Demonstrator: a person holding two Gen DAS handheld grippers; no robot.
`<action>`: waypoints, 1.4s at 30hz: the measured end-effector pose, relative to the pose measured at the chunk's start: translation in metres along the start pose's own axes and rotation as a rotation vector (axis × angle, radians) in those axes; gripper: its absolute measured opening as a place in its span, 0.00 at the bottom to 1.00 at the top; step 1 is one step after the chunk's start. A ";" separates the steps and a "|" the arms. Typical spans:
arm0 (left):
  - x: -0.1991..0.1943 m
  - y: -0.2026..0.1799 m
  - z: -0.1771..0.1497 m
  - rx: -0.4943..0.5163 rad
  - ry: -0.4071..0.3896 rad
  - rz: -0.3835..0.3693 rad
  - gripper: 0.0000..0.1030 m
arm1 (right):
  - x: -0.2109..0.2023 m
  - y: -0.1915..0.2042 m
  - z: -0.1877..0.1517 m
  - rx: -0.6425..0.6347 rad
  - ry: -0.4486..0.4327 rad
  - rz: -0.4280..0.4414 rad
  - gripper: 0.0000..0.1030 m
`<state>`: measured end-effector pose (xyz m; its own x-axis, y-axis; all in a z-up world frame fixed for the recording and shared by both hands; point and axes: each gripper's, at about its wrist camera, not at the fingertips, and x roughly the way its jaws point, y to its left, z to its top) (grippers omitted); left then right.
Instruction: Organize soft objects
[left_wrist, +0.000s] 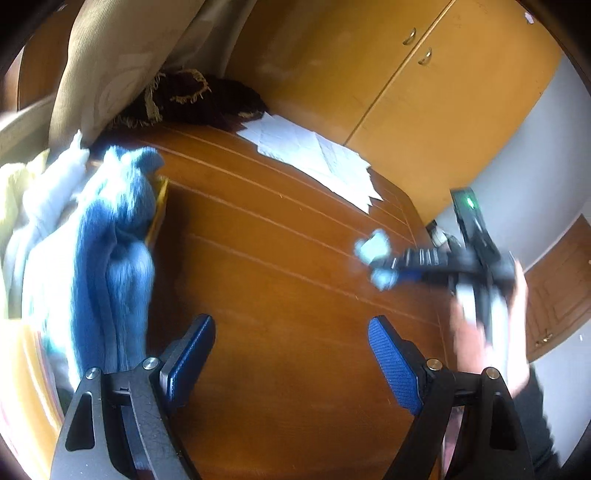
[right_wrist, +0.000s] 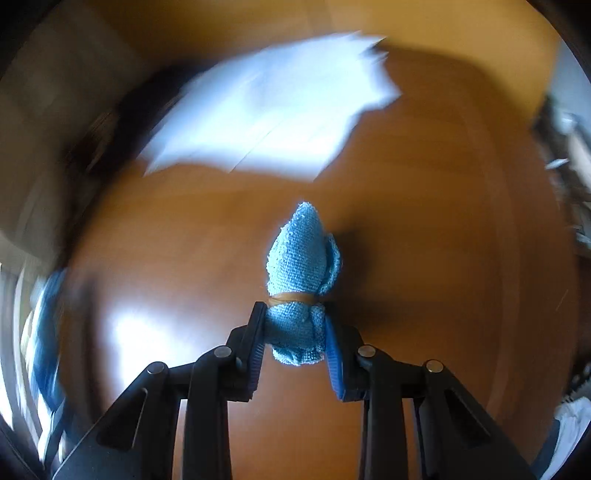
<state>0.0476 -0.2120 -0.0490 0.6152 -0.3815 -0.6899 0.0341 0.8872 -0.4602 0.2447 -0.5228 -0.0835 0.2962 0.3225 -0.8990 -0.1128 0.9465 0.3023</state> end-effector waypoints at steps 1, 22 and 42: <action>-0.002 -0.001 -0.004 0.002 0.010 -0.002 0.85 | -0.002 0.013 -0.020 -0.016 0.015 0.028 0.28; 0.024 -0.027 -0.069 -0.019 0.287 -0.046 0.59 | -0.053 0.070 -0.254 -0.100 -0.194 0.314 0.28; -0.012 -0.024 -0.064 -0.026 0.183 -0.054 0.18 | -0.052 0.101 -0.255 -0.196 -0.261 0.349 0.26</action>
<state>-0.0112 -0.2451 -0.0659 0.4595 -0.4714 -0.7527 0.0416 0.8580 -0.5119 -0.0234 -0.4474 -0.0872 0.4343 0.6369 -0.6369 -0.4172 0.7689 0.4844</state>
